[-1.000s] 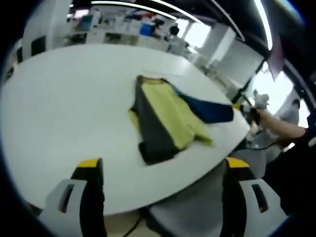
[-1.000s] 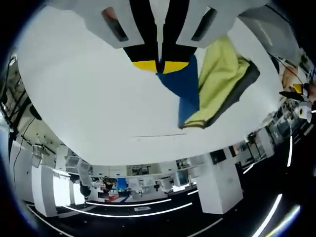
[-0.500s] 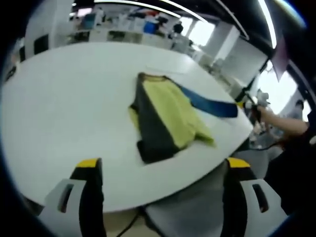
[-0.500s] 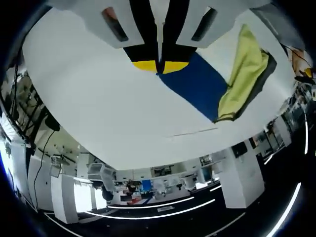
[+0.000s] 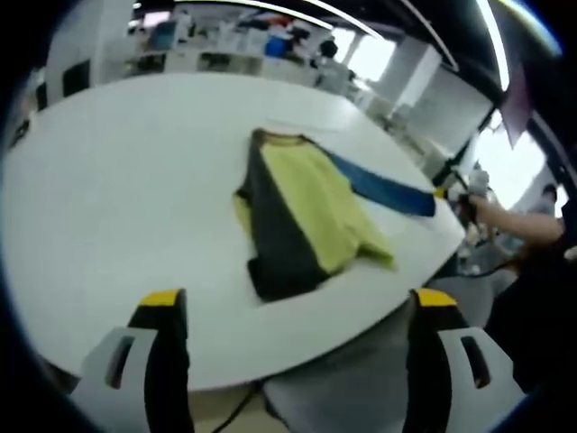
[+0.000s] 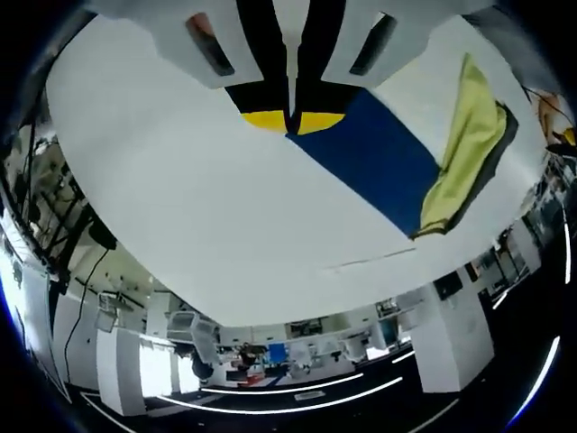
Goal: Fold the garment on the visible template until the final outline fits inside the template.
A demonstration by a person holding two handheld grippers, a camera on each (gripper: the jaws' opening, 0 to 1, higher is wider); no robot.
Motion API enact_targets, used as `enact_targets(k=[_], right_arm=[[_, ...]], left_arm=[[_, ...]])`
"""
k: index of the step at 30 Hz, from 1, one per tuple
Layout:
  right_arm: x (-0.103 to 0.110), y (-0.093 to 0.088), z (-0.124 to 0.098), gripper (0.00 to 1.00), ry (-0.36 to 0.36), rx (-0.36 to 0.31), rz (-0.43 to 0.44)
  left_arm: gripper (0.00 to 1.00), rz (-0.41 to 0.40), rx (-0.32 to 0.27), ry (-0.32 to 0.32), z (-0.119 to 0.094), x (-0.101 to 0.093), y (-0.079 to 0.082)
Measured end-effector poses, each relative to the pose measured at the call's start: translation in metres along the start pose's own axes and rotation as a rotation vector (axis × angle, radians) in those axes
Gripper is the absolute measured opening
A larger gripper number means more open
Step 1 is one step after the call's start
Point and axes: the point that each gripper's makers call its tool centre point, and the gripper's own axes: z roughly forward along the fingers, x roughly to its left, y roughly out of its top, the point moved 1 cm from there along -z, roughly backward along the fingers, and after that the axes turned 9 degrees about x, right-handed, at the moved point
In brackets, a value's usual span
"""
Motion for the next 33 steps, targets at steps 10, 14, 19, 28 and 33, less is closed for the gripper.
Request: enact_targets(k=[10,14,19,28,33], right_arm=[[-0.015,0.000,0.010,0.02,-0.023,0.022,0.015],[-0.019,-0.003,0.016,0.02,-0.027,0.036,0.017],[-0.024,-0.008,0.024,0.02,-0.033,0.057,0.030],[-0.035,-0.019,0.034,0.02,-0.047,0.086,0.055],[-0.041,-0.020,0.039,0.02,-0.052,0.096,0.059]], left_arm=[[0.97,-0.002,0.015,0.004,0.002,0.002,0.002],[0.97,-0.004,0.020,0.010,0.003,0.004,0.002],[0.97,-0.004,0.025,0.012,0.006,0.004,0.005],[0.97,-0.008,0.041,0.020,0.011,0.006,0.006],[0.97,-0.008,0.048,0.024,0.013,0.007,0.008]])
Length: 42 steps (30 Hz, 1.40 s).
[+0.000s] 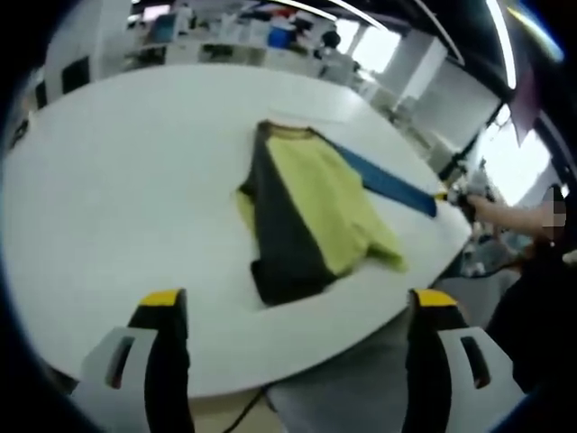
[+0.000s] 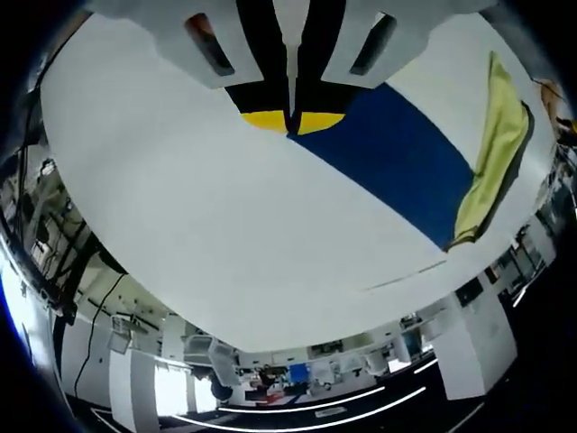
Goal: Fold the garment on the visible template until the final outline fits inside the template.
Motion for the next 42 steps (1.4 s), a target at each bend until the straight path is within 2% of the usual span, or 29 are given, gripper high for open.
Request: enact_targets(k=[25,42], right_arm=[[-0.004,-0.013,0.017,0.02,-0.017,0.063,-0.039],[-0.006,-0.011,0.018,0.03,-0.025,0.051,-0.054]], left_arm=[[0.97,0.005,0.014,0.016,0.003,0.003,0.003],[0.97,0.014,0.021,0.024,0.001,0.004,0.006]])
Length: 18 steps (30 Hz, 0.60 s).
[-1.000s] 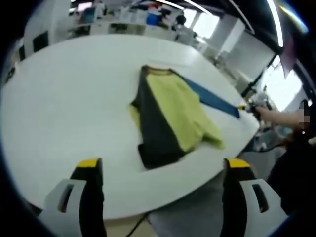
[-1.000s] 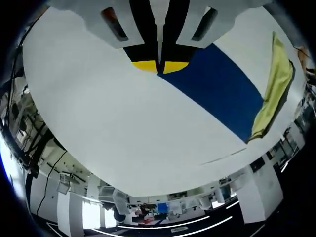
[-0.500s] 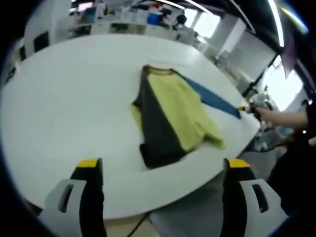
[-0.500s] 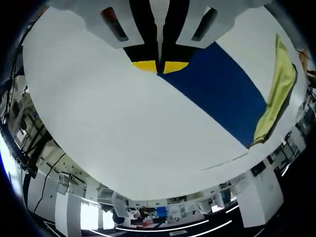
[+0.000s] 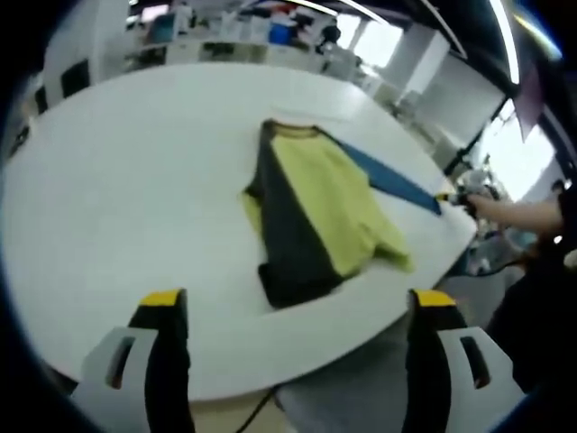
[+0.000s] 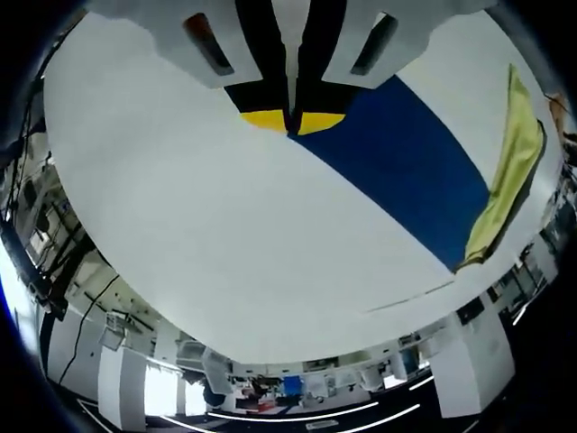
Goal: Fold the garment on the visible template until the final outline fits inside the template.
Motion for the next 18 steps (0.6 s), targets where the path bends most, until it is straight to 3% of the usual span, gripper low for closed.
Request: enact_targets(k=[7,18], right_arm=[[-0.007,0.002,-0.006,0.01,-0.024,-0.044,0.025],[-0.025,-0.006,-0.025,0.01,-0.050,-0.051,0.046]], left_arm=[[0.97,0.009,-0.002,-0.007,0.001,-0.004,0.003],[0.97,0.016,-0.006,-0.012,0.000,-0.005,0.003]])
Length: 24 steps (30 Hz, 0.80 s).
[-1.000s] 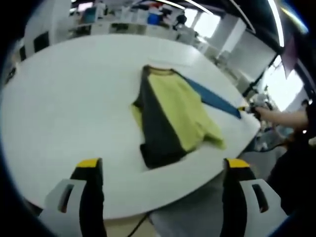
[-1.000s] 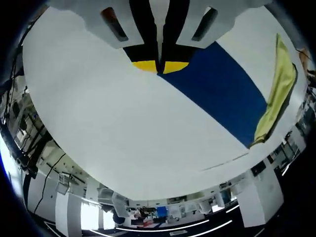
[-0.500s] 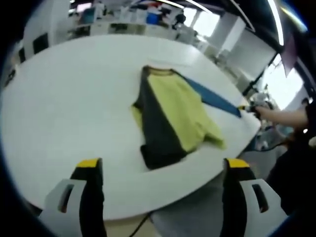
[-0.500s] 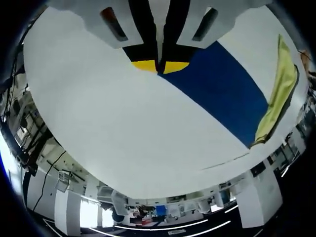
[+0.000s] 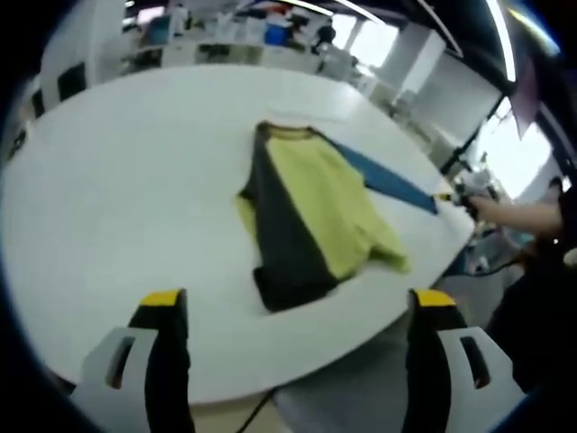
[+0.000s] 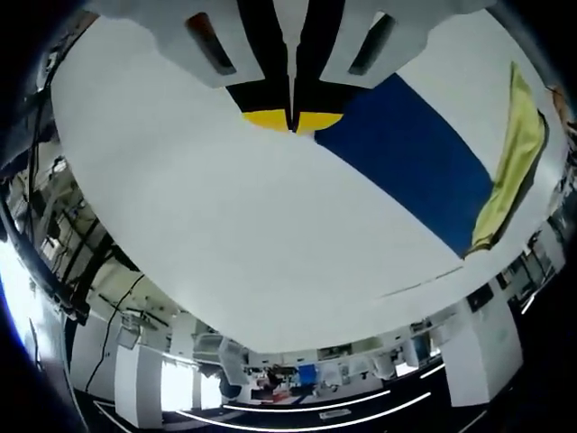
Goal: Fold the garment on the visible template until the final outline fits inside the template.
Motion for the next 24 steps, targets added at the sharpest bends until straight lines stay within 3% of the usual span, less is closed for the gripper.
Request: enact_targets(k=[11,19,24], right_arm=[[0.007,-0.002,-0.024,0.01,-0.004,-0.012,-0.046],[0.034,-0.001,-0.038,0.23,0.031,-0.018,-0.095],[0.053,-0.001,-0.051,0.34,0.050,-0.011,-0.100]], left_arm=[[0.97,0.027,-0.034,-0.014,-0.010,-0.003,0.008],[0.97,0.045,-0.061,-0.032,-0.018,-0.004,0.011],[0.98,0.030,-0.126,-0.057,-0.025,-0.001,0.016]])
